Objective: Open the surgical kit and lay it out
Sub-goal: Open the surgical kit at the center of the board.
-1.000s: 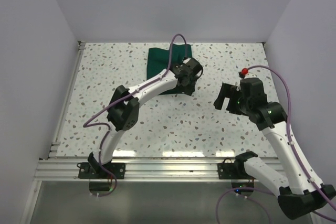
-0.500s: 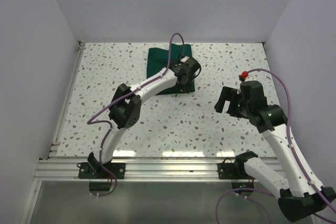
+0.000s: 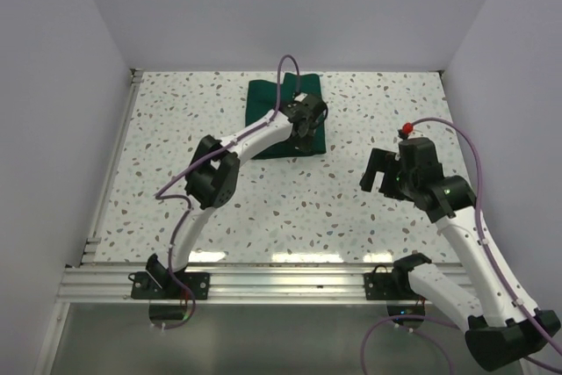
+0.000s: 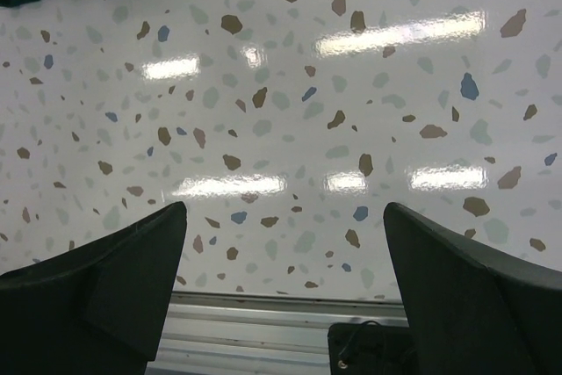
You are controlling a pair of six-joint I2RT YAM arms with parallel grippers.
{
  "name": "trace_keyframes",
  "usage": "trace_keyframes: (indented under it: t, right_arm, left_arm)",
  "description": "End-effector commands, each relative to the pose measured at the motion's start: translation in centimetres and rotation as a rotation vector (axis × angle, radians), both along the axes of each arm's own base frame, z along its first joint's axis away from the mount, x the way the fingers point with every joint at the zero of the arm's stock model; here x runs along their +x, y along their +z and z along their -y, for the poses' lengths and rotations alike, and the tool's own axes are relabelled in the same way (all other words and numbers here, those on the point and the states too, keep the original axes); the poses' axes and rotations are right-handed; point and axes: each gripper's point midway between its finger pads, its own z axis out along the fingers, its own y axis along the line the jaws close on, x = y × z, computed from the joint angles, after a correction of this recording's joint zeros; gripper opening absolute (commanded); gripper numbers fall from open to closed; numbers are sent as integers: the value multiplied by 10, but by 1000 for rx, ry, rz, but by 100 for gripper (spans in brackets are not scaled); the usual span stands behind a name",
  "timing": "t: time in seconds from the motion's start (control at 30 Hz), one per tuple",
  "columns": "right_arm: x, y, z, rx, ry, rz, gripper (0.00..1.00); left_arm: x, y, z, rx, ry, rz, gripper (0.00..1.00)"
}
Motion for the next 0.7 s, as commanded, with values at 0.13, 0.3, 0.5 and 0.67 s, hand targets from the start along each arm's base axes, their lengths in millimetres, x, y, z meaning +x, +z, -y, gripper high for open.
trace_keyframes:
  t: [0.13, 0.3, 0.5, 0.67]
  right_arm:
    - [9, -2, 1, -11, -16, 10, 99]
    - [11, -6, 0, -12, -16, 4, 99]
    - [12, -10, 0, -15, -15, -5, 99]
    - [11, -15, 1, -27, -11, -16, 99]
  left_arm:
    - [17, 0, 4, 3, -16, 38, 100]
    - [22, 18, 3, -15, -5, 73, 100]
    - [30, 56, -15, 0, 36, 164, 100]
    - [31, 49, -26, 12, 43, 137, 100]
